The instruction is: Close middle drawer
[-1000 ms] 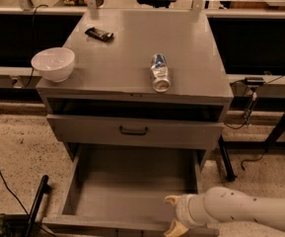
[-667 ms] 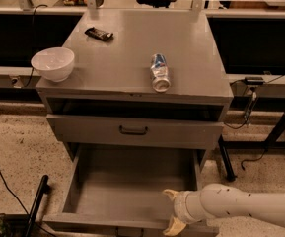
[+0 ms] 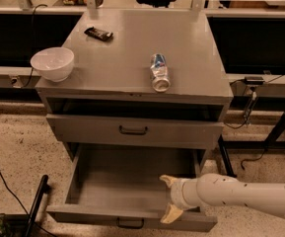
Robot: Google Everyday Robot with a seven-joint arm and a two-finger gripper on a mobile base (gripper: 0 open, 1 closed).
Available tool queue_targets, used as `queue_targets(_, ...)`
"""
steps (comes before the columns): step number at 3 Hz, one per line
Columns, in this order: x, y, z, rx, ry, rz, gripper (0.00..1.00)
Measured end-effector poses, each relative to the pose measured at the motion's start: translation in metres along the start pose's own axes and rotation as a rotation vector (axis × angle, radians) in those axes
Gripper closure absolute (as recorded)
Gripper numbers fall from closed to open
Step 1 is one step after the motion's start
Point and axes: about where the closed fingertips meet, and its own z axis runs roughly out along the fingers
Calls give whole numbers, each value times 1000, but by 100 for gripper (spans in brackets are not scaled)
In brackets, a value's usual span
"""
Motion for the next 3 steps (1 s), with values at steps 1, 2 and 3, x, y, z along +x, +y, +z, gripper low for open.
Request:
queue_targets(1, -12, -27, -7, 52, -3, -26, 22)
queue_targets(2, -14, -42, -4, 79, 28, -37, 22)
queue_targets(3, -15, -52, 9, 78, 43, -44, 20)
